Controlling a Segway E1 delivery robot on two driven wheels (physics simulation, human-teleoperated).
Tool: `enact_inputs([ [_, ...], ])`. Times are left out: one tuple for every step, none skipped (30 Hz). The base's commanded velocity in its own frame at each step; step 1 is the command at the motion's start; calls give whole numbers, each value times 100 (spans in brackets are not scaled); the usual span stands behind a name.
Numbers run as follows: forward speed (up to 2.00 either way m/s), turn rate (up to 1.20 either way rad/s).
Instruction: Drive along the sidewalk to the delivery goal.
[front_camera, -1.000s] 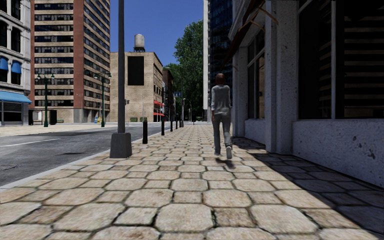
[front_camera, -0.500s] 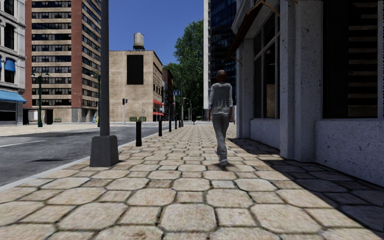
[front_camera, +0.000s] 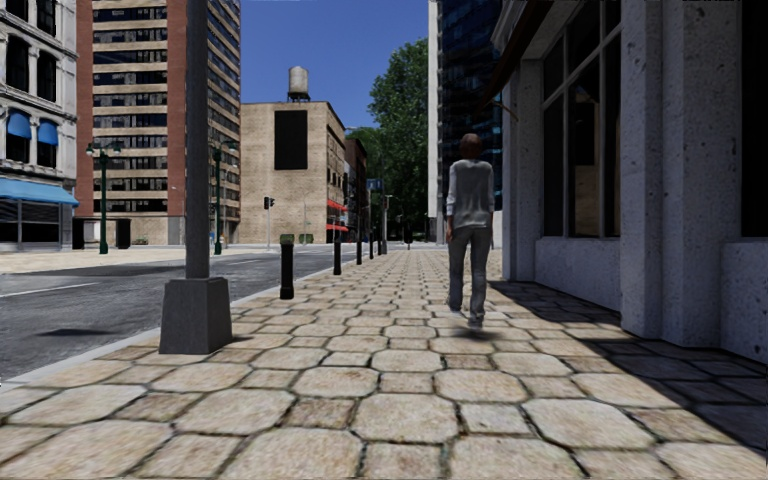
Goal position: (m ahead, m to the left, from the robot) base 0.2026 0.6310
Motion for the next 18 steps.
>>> enact_inputs([
  [86,23],
  [77,13],
  [74,8],
  [73,7],
  [63,0],
  [0,0],
  [0,0],
  [0,0],
  [0,0],
  [0,0],
  [0,0],
  [0,0],
  [0,0],
  [0,0],
  [0,0],
  [0,0],
  [0,0],
  [0,0],
])
